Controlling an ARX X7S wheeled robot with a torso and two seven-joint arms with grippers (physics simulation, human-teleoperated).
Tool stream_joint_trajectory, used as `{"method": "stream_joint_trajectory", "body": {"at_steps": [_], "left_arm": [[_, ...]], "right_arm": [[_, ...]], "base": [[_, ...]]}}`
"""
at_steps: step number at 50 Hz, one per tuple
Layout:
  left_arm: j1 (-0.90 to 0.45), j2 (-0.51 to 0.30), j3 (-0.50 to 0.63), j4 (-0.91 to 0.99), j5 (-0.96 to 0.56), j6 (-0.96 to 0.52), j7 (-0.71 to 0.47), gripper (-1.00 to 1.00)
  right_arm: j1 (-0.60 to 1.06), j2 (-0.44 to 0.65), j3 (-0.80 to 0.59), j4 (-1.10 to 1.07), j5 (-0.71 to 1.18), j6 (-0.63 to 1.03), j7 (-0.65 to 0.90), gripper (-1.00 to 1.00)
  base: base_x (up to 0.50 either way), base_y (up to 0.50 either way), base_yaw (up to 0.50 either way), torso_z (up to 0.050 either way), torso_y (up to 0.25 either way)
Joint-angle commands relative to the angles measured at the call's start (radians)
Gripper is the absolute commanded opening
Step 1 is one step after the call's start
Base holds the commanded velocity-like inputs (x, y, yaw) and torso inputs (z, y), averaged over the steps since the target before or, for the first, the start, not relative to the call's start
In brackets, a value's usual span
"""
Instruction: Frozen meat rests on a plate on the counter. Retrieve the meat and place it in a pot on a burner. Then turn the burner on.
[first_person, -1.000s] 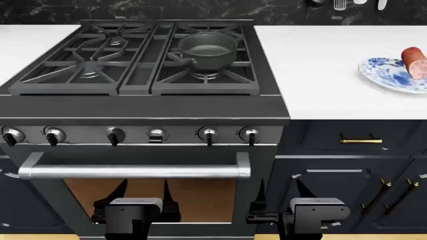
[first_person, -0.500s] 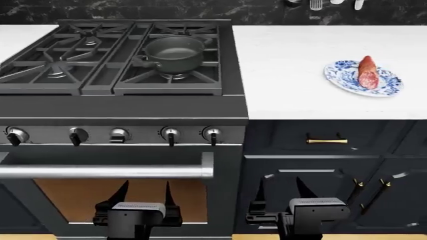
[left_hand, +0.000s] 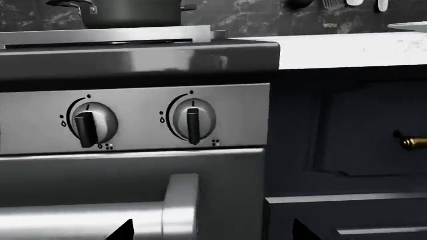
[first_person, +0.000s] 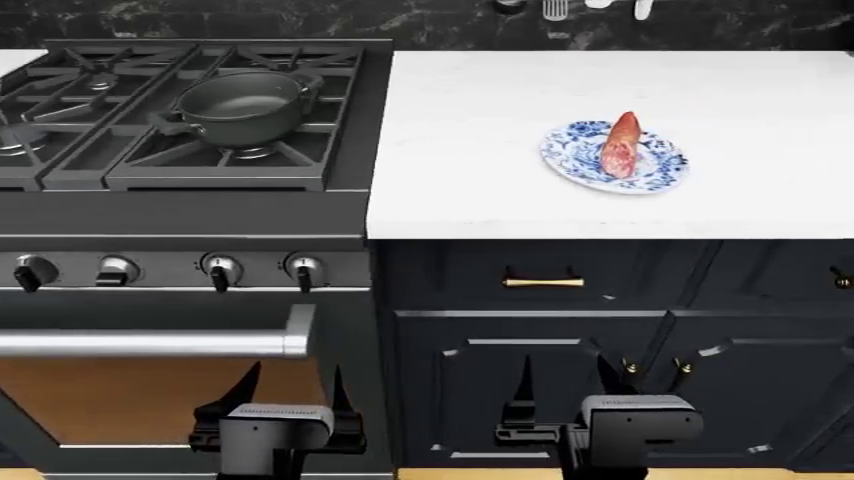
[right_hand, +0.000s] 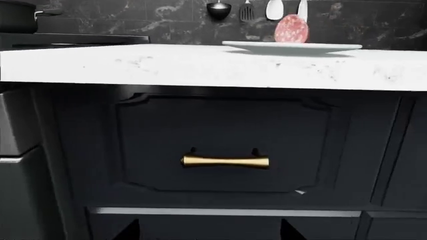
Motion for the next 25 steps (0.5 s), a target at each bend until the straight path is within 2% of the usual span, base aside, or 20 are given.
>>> {"method": "stream_joint_trajectory", "body": {"at_steps": [1,5,11,18,22,25], "left_arm": [[0.001,-0.014,0.018,0.001,-0.008,0.0,-0.018,1.0],[0.0,-0.018,0.023,0.002,-0.009,0.002,-0.025,1.0],[0.001,-0.025,0.031,0.007,-0.013,-0.002,-0.032,1.0],[0.003,-0.033,0.04,0.051,-0.014,-0.04,-0.045,1.0],[-0.001,-0.038,0.036,0.147,-0.022,-0.137,-0.064,1.0],[-0.017,-0.044,0.034,0.234,-0.031,-0.244,-0.075,1.0]], "right_arm": [[0.002,0.013,-0.018,-0.003,0.006,0.007,0.02,1.0],[0.003,0.018,-0.025,-0.005,0.008,0.009,0.024,1.0],[0.007,0.028,-0.04,-0.007,0.005,0.015,0.026,1.0],[0.01,0.035,-0.041,-0.019,0.013,0.032,0.038,1.0],[0.01,0.044,-0.038,-0.086,0.001,0.086,0.062,1.0],[0.013,0.061,-0.043,-0.18,-0.016,0.2,0.077,1.0]], "base": [[0.0,-0.5,0.0,0.0,0.0],[0.0,-0.48,0.0,0.0,0.0],[0.0,-0.05,0.0,0.003,0.0],[0.0,0.0,0.0,0.048,0.0],[0.0,0.0,0.0,0.05,0.0],[0.0,0.0,0.0,0.05,0.0]]}}
